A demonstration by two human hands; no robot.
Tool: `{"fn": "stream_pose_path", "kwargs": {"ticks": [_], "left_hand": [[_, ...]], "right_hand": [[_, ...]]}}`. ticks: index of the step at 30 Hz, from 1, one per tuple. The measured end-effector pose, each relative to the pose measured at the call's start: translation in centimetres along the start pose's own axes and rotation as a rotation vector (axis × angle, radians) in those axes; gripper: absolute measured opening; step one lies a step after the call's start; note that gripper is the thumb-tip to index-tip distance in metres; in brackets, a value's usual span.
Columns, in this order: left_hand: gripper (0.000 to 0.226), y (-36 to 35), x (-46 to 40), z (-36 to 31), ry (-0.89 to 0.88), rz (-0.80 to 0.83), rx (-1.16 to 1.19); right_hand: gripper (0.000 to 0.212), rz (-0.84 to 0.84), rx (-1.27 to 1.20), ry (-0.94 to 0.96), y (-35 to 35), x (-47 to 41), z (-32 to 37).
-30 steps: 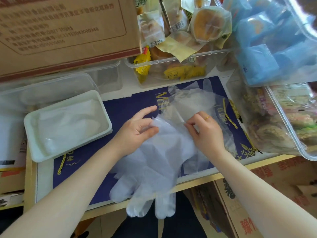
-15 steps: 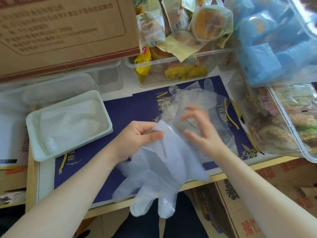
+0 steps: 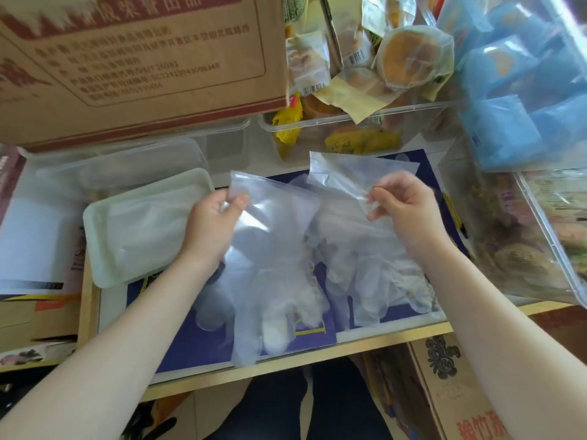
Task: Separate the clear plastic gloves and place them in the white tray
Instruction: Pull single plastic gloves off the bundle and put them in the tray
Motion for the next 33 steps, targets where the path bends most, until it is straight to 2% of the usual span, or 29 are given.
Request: {"fn": "stream_pose_path", "kwargs": {"ticks": [1, 3, 6, 8, 10, 12, 14, 17, 19, 21, 23, 26, 29, 33], "left_hand": [[0.016, 0.7, -0.4, -0.9, -0.050, -0.060, -0.064], [0.018, 1.3, -1.2, -2.5, -0.130, -0.104, -0.175], [0.020, 1.3, -2.3, -3.4, -0.162, -0.112, -0.215], [0.018, 0.3, -2.5, -3.5, -0.138, -0.056, -0.198], [0.017, -1.2, -2.2, -3.2, -0.081, 0.033, -0.003], [0.018, -2.7, -1.1, -2.8, 0.012, 0.127, 0.193], [0.016, -3.9, 0.2, -2.7, 0.039, 0.241, 0.256], [0.019, -4.5, 1.9, -1.9, 0.139, 0.311, 0.417], [0.022, -5.3, 2.9, -1.4, 0.180, 0.380, 0.444], [0.024, -5.4, 2.9, -1.0, 0.171, 0.386, 0.448], [0.027, -5.4, 2.5, -0.7, 0.165, 0.388, 0.451], [0.025, -5.4, 2.6, -0.3, 0.199, 0.397, 0.493], [0.021, -4.5, 1.6, 0.6, 0.264, 0.377, 0.519], [0.026, -3.5, -0.2, 1.5, 0.302, 0.431, 0.344]], "right_hand": [[0.018, 0.011, 0.087, 0.067, 0.2, 0.3, 1.3], [0.019, 0.197, 0.164, 0.207, -1.2, 1.4, 4.2], [0.020, 0.644, 0.048, 0.336, -5.2, 5.0, 8.3], [0.023, 0.784, -0.018, 0.315, -6.7, 6.4, 9.6], [0.023, 0.666, 0.001, 0.233, -7.1, 5.5, 9.2], [0.018, 0.430, -0.010, 0.113, -6.8, 3.9, 7.7], [0.014, 0.215, -0.038, 0.017, -6.1, 2.8, 5.7], [0.018, 0.064, 0.014, -0.076, -5.3, 2.0, 3.0], [0.019, 0.093, -0.078, -0.137, -5.8, 1.9, 2.0], [0.016, 0.186, -0.263, -0.163, -7.0, 1.9, 1.7], [0.015, 0.207, -0.311, -0.199, -7.5, 1.9, 1.2], [0.020, 0.168, -0.238, -0.219, -7.7, 1.7, 0.6], [0.017, 0.121, -0.097, -0.150, -6.9, 1.4, 1.0], [0.021, 0.160, -0.007, -0.063, -6.6, 0.6, 1.4]]}}
Point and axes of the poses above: each hand's wrist, its own x-axis away from the middle knuckle, its own y-axis out of the back of the hand, z = x × y, the point moved 10 cm from there along -x, towards the middle knuckle, and after that the axes turned 14 degrees about x, right-handed, at the moved point
